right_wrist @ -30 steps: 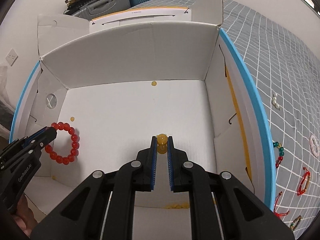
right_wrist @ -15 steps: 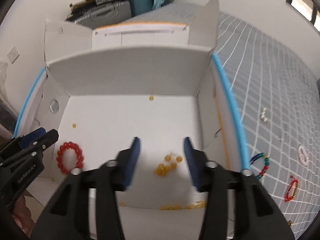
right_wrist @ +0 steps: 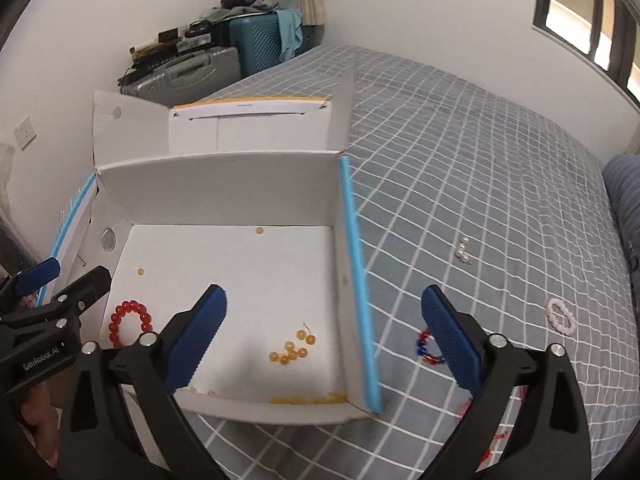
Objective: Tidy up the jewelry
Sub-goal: 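Move both tools back over the remaining bracelets on the bed, then grasp the multicolour glass bracelet with the left tool while the right tool grasps the wooden bracelet, then carry the glass and wooden bracelets over the white box with both tools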
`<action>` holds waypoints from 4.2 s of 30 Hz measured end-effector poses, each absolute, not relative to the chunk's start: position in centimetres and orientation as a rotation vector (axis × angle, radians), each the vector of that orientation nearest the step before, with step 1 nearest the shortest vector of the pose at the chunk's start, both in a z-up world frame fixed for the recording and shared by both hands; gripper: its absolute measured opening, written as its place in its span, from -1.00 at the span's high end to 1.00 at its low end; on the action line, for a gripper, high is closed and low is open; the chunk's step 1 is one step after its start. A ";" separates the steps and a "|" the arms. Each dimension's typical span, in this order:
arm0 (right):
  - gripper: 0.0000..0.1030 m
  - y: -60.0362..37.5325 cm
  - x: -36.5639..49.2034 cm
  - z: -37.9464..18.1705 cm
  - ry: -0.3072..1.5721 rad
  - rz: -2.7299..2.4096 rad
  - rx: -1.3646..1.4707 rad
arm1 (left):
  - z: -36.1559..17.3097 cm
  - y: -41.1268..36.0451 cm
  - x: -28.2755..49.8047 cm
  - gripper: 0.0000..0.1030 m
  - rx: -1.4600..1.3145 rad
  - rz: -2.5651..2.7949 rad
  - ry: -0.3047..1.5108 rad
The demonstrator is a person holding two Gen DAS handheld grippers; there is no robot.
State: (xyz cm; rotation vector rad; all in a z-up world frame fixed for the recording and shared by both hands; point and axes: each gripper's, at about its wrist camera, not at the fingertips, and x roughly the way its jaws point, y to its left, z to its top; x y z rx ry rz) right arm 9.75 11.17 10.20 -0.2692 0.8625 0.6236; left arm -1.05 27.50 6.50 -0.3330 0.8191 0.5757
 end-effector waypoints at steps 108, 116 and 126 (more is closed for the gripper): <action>0.81 -20.1 12.4 -4.7 1.221 0.242 -0.102 | -7.5 3.0 22.2 0.66 -0.040 -0.032 1.101; 0.81 -20.3 12.4 -4.2 1.203 0.238 -0.091 | -6.7 3.0 21.7 0.83 -0.036 -0.028 1.094; 0.81 -20.9 12.4 -2.7 1.164 0.233 -0.074 | -4.5 2.9 20.5 0.83 -0.051 -0.048 1.067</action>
